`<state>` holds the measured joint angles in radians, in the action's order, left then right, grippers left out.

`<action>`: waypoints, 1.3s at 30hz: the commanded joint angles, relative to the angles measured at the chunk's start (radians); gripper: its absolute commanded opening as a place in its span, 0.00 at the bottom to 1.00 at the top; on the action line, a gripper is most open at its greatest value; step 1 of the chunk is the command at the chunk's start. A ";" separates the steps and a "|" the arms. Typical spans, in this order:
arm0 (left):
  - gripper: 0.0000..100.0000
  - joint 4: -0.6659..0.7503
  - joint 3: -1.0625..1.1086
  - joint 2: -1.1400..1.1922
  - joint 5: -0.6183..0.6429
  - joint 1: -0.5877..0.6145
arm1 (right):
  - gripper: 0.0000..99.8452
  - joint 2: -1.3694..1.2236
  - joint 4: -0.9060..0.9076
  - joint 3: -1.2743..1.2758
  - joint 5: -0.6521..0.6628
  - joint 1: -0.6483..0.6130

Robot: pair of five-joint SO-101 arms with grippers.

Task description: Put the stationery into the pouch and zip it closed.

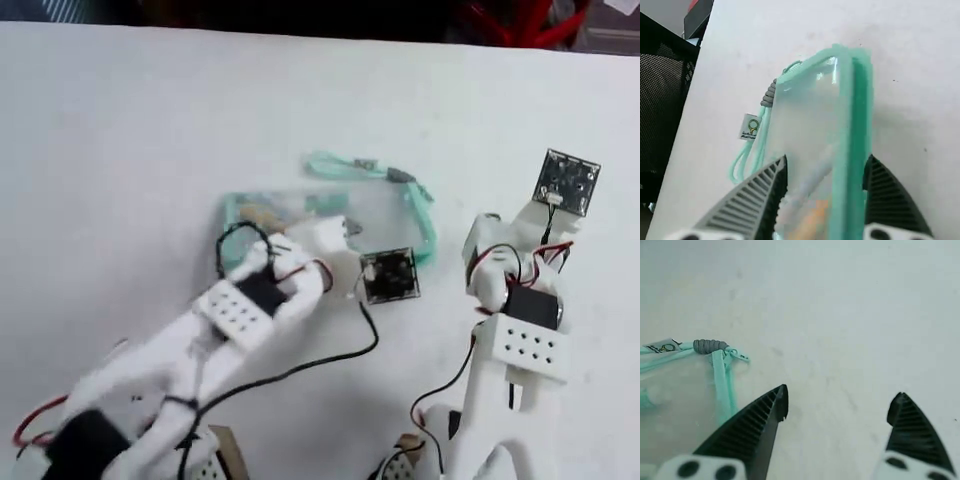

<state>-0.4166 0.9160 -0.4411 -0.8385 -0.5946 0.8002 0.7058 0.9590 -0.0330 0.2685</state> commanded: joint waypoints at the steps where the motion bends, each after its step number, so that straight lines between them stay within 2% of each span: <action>1: 0.28 -0.269 -0.011 -0.262 -0.011 -0.038 | 0.32 0.010 -0.018 -0.005 -0.003 -0.007; 5: 0.28 -0.462 -0.011 -0.558 -0.011 -0.031 | 0.32 0.010 -0.018 -0.003 -0.003 -0.007; 9: 0.28 -0.503 -0.011 -0.880 -0.011 0.027 | 0.31 0.010 -0.018 0.005 -0.003 -0.008; 12: 0.23 -0.503 -0.011 -1.099 -0.011 0.139 | 0.20 0.010 -0.012 0.005 -0.002 -0.068; 15: 0.08 -0.463 0.005 -1.256 -0.011 0.302 | 0.01 0.021 -0.012 -0.020 0.072 -0.128; 16: 0.03 -0.443 0.015 -1.290 -0.009 0.357 | 0.02 0.021 -0.001 -0.043 0.127 -0.153; 18: 0.04 -0.427 0.038 -1.336 0.038 0.463 | 0.05 0.021 0.048 -0.100 0.196 -0.199; 21: 0.04 -0.417 0.048 -1.353 0.258 0.590 | 0.03 0.022 0.150 -0.218 0.209 -0.252; 24: 0.05 -0.419 0.009 -1.353 0.494 0.650 | 0.02 0.022 0.326 -0.391 0.204 -0.266; 27: 0.05 -0.439 -0.068 -1.353 0.672 0.684 | 0.02 0.022 0.506 -0.594 0.201 -0.266; 33: 0.05 -0.578 -0.325 -1.216 0.770 0.684 | 0.02 0.022 0.789 -1.014 0.201 -0.297; 37: 0.05 -0.736 -0.549 -1.013 0.796 0.684 | 0.02 0.024 0.987 -1.263 0.201 -0.360; 39: 0.05 -0.827 -0.649 -0.934 0.806 0.684 | 0.02 0.051 1.017 -1.344 0.201 -0.384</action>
<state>-1.1393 0.4250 -1.5060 -0.0529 0.0790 0.8186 1.6663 -0.2302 0.1619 -0.0798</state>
